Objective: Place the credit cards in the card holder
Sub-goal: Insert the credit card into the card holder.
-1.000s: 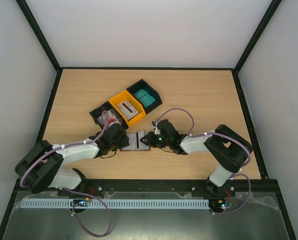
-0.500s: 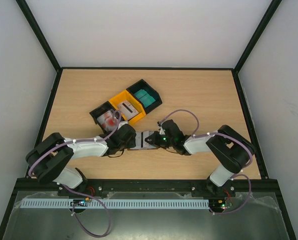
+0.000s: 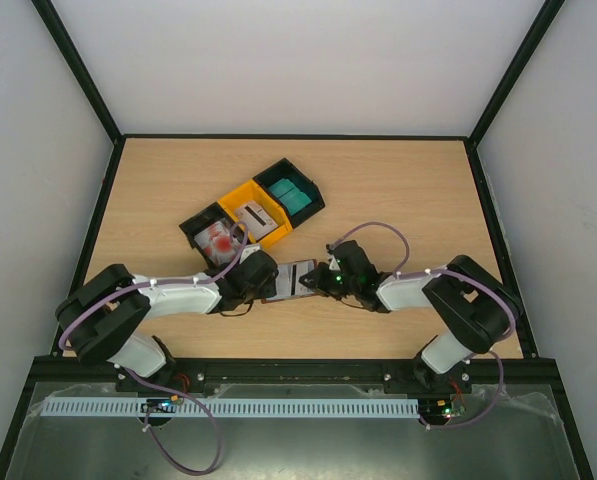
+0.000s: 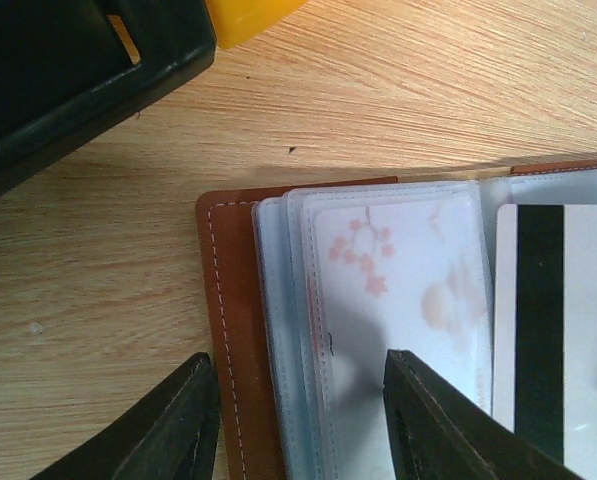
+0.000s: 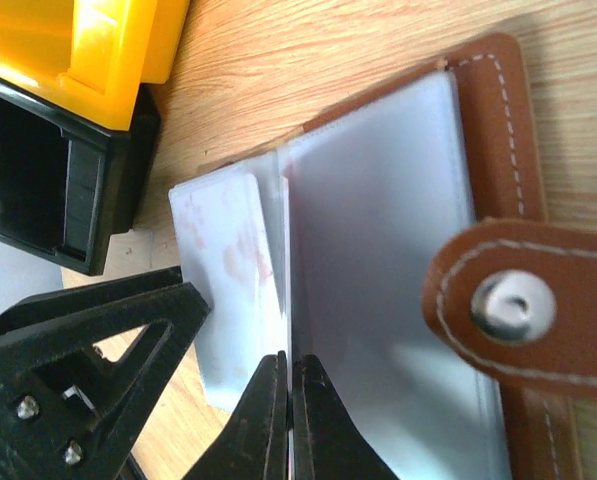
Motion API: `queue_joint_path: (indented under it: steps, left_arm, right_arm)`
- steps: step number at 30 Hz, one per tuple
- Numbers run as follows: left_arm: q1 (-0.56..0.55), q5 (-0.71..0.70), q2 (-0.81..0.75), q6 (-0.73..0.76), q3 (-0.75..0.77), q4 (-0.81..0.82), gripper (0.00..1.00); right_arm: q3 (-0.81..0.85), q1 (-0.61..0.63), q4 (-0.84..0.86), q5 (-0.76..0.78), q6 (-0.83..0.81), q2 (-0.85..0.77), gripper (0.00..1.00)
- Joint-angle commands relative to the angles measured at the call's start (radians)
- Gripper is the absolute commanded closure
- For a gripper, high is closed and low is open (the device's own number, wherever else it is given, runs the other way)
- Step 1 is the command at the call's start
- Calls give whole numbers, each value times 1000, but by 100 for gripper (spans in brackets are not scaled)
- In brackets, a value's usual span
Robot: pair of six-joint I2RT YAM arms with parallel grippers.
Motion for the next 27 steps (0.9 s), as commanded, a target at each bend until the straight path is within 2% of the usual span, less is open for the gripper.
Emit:
queue_joint_path:
  steps: [1, 7, 15, 21, 27]
  left_arm:
    - [-9, 10, 38, -14, -10, -99, 53]
    - [-8, 16, 48, -13, -14, -90, 53]
    - [-9, 22, 69, -4, -9, -86, 63]
    - [-8, 24, 76, 1, -2, -87, 63]
    - [-9, 8, 74, -4, 2, -100, 64]
  right_arm:
    - [43, -5, -28, -11, -34, 50, 98]
    - [48, -5, 20, -57, -28, 124, 98]
    - [45, -5, 59, -117, -41, 190, 98]
    - [50, -4, 69, -152, -54, 228, 98]
    - [68, -2, -51, -116, -81, 227, 98]
